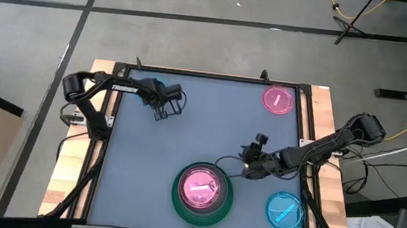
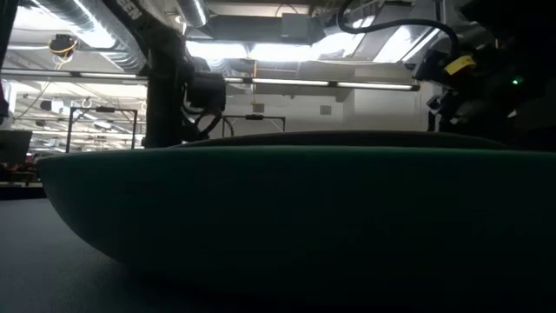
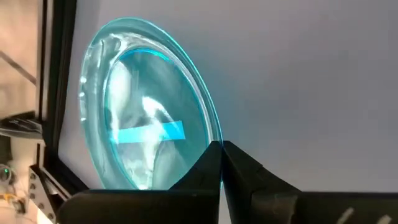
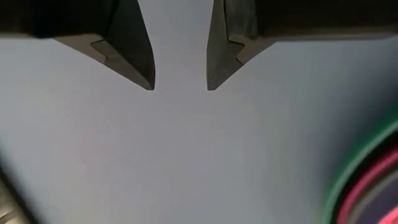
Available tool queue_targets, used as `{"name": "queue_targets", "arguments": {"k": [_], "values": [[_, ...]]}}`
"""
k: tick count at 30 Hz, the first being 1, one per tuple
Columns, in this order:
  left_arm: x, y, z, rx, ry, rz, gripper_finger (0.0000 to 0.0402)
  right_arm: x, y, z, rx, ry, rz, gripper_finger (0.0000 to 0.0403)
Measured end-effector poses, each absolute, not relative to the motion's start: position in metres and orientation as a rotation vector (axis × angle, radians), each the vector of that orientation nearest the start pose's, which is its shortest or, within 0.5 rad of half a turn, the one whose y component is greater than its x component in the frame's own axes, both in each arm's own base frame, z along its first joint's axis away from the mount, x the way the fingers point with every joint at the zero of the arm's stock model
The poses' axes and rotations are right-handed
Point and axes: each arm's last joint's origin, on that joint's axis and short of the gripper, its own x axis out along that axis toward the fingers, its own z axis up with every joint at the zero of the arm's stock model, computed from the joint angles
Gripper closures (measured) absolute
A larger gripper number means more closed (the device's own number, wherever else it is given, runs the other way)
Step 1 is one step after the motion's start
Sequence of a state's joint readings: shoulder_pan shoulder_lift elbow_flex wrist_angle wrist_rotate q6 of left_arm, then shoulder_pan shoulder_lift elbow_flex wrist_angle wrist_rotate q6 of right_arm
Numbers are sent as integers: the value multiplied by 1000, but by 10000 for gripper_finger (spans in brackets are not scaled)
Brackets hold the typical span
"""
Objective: Stack plastic plates
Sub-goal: Stack the top blue plate on top of the red plate
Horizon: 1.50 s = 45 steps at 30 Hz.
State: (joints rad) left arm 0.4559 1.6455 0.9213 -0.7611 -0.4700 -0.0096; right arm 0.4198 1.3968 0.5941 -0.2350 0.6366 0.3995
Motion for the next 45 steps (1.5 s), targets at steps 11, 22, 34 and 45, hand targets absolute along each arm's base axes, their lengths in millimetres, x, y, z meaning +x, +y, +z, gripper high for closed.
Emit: {"name": "queue_targets", "arguments": {"k": [11,22,34,45], "values": [[278,38,207,136,1375,593,401,219,104,154,-74,781,-205,267],[295,-64,248,247,1162,351,401,195,159,162,31,652,-17,267],[313,-154,271,356,983,185,401,170,205,181,197,485,220,267],[356,-232,243,442,990,37,401,161,216,184,244,488,330,267]]}}
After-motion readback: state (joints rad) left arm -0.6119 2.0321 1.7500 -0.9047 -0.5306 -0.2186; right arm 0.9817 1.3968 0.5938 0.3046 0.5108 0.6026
